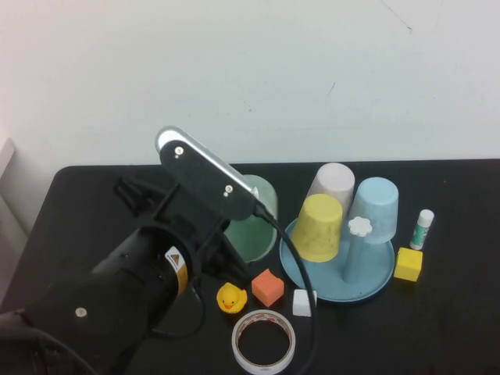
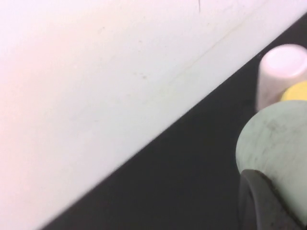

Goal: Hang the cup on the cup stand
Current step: Adjust the cup with two arms

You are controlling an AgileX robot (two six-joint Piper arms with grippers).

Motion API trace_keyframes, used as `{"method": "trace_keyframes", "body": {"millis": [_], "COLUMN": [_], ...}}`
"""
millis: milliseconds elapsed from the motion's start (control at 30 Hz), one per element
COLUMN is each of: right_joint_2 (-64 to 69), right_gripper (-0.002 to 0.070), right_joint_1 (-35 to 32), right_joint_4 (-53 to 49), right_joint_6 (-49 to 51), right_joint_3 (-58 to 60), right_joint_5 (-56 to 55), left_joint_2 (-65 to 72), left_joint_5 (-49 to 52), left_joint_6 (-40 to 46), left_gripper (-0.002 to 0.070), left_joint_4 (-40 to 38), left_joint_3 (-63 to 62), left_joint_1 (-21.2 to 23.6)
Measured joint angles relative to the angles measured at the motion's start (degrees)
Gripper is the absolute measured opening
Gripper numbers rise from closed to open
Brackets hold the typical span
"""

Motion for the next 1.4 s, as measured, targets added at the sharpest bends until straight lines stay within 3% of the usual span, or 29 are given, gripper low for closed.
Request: {"method": "trace_keyframes", "body": {"millis": [233, 500, 600, 667, 800, 933, 1267, 1400], "right_joint_2": [15.2, 27.8, 31.6, 34.6, 41.4, 50.5, 69.1, 73.1], "right_gripper": [-0.0001, 0.0006, 0.0083, 0.0198, 0.0501, 0.0653, 0.069, 0.069], "right_joint_1": [0.0, 0.0, 0.0, 0.0, 0.0, 1.3, 12.6, 13.7], "right_joint_4": [0.9, 1.1, 1.1, 1.1, 1.1, 1.2, 1.2, 1.2], "right_joint_6": [-12.2, -16.9, -13.3, -8.7, 3.1, 12.5, 22.6, 23.9], "right_joint_3": [-6.4, -13.1, -16.5, -19.9, -27.5, -34.2, -45.9, -50.7], "right_joint_5": [6.2, 11.0, 14.0, 15.9, 17.3, 18.9, 19.1, 19.1], "left_joint_2": [0.1, 0.1, 0.1, 0.3, 0.8, 1.0, 1.0, 1.0], "left_joint_5": [-10.6, -22.7, -23.1, -23.4, -25.3, -25.6, -25.8, -25.8], "left_joint_6": [-9.4, -7.9, -5.0, -2.1, 2.4, 4.9, 10.9, 11.7], "left_gripper": [0.0006, 0.0006, 0.0006, 0.0006, 0.0006, 0.0006, 0.0006, 0.0006], "left_joint_4": [0.6, 1.4, 1.5, 1.5, 1.7, 1.8, 2.0, 2.0], "left_joint_3": [-1.2, -6.6, -6.7, -6.7, -6.7, -6.7, -6.7, -6.7], "left_joint_1": [0.9, 9.8, 11.0, 11.0, 11.0, 11.0, 11.0, 11.0]}}
